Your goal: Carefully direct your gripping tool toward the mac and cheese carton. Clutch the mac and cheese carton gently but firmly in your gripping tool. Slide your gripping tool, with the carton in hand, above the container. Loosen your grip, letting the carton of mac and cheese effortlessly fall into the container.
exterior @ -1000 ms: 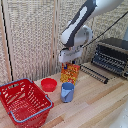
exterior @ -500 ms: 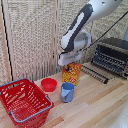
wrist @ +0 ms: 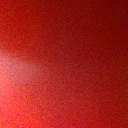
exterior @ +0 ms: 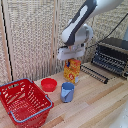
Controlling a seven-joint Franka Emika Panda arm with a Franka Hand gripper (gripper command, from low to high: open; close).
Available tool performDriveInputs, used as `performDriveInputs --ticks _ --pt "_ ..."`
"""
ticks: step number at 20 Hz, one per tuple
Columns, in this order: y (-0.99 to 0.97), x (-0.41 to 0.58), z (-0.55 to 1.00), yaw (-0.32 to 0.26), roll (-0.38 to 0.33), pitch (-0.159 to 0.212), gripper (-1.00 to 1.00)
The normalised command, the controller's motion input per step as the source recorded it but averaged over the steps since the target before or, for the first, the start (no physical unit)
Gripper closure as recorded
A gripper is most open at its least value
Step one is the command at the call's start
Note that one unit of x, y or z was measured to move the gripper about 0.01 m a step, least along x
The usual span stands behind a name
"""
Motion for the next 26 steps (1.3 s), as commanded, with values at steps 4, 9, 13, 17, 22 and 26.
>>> performDriveInputs --ticks 4,9,13,17,22,26 --pt "0.13 0.126 0.99 -0.067 0.004 0.055 1.0" --pt "0.48 0.006 0.85 -0.003 0.069 0.068 1.0" --pt "0.75 0.0 0.65 0.0 0.138 0.061 1.0" --pt "0.78 0.0 0.63 0.0 0.136 0.059 1.0" --pt "0.85 0.014 0.5 0.0 0.085 0.066 1.0" --pt "0.96 0.039 0.31 0.0 0.008 0.059 1.0"
